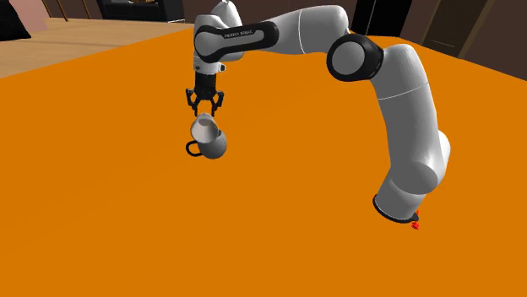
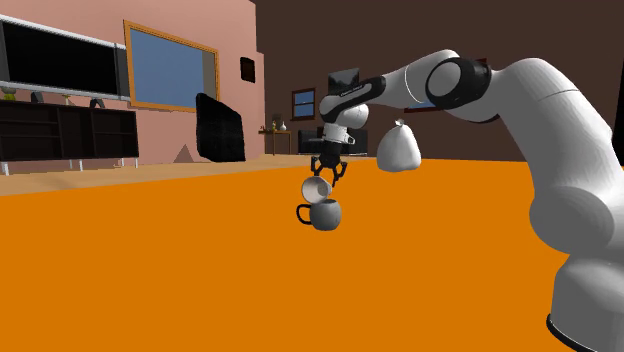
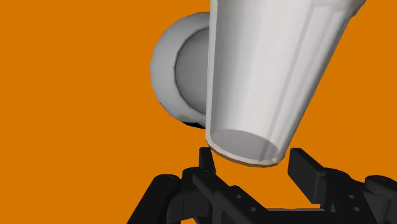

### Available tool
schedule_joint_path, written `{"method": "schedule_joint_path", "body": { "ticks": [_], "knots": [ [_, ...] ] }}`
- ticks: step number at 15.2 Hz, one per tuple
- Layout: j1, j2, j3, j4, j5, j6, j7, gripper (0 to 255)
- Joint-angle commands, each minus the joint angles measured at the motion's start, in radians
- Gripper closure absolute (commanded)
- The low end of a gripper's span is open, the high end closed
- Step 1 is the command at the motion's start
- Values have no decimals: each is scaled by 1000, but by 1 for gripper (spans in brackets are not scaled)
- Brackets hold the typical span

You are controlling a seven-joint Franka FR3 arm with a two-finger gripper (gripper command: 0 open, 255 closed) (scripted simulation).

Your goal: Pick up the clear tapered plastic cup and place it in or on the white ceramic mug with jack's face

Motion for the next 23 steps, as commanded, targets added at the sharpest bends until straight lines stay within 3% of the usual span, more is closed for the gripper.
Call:
{"method": "schedule_joint_path", "body": {
  "ticks": [1, 7, 8, 13, 17, 23],
  "knots": [
    [2, 9, 1, -9, 0, -5, -2, 255],
    [2, 9, 1, -9, 0, -5, -2, 255],
    [1, 2, 2, -21, 2, 0, -1, 0],
    [2, 9, 1, -10, 1, -5, -2, 0],
    [0, 3, 1, 108, 2, -128, -3, 0],
    [0, 3, 1, 108, 2, -128, -3, 0]
  ]
}}
